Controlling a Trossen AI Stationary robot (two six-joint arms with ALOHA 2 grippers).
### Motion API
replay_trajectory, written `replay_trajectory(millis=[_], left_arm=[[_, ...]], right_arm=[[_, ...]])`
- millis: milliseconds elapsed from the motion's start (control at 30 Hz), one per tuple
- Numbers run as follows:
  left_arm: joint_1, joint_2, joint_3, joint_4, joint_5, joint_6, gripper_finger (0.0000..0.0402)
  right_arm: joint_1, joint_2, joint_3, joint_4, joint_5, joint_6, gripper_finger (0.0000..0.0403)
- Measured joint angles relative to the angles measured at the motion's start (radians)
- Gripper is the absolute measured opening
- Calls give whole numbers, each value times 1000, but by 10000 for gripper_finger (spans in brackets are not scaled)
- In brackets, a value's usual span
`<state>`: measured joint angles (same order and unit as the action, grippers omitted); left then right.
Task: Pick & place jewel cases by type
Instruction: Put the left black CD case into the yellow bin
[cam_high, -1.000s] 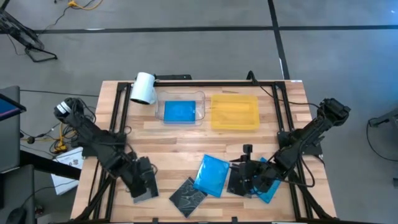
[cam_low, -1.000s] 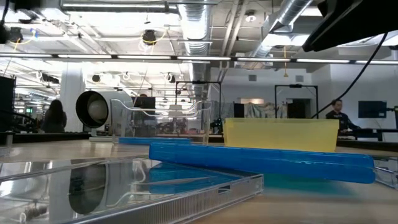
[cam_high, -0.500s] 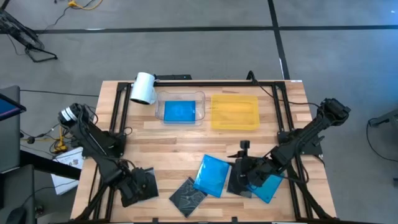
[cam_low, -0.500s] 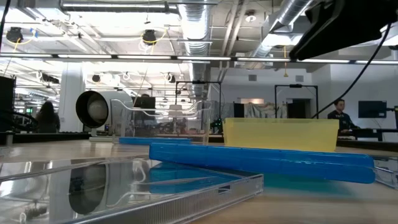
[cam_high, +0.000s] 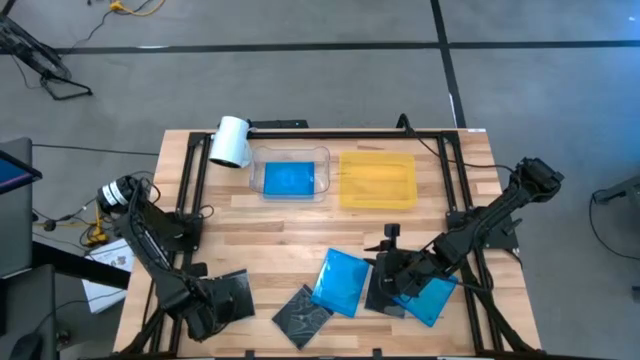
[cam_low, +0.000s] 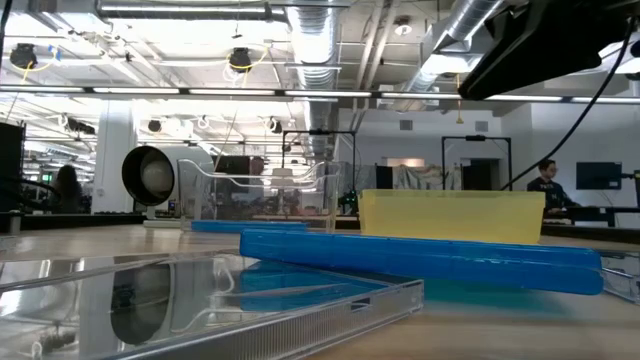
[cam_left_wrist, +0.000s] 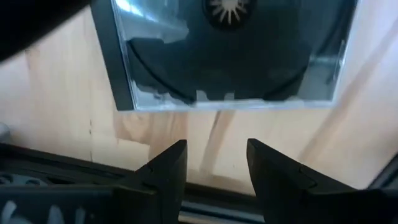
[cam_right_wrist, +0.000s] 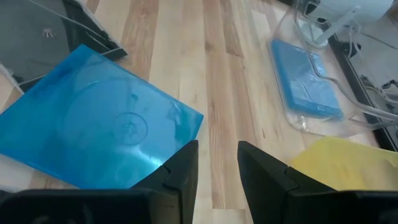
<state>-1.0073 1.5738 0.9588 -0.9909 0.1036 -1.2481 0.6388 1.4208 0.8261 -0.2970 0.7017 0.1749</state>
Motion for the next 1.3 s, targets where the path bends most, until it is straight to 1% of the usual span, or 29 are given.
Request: replay_trajectory(millis=[67, 267, 400, 600, 767, 1100, 1167, 1300], left_arm=[[-4, 0, -1, 1, -24, -1, 160], [-4, -1, -78, 98, 45, -43, 160], [-5, -1, -110, 177, 42, -55, 160], [-16, -1, -113, 175, 39, -55, 160], [-26, -1, -113, 178, -20, -62, 160], [-26, -1, -115, 180, -21, -59, 160], [-25, -1, -135, 202, -11, -61, 160], [-25, -4, -186, 304, 1, -73, 160]], right_arm=[[0, 0, 0, 0, 0, 0, 107], [0, 0, 0, 1, 0, 0, 107], [0, 0, 0, 1, -2, 0, 107], [0, 0, 0, 1, -5, 0, 107], [0, 0, 0, 1, -8, 0, 107], [0, 0, 1, 8, -30, 1, 107], [0, 0, 1, 8, -30, 1, 107], [0, 0, 1, 8, -30, 1, 107]])
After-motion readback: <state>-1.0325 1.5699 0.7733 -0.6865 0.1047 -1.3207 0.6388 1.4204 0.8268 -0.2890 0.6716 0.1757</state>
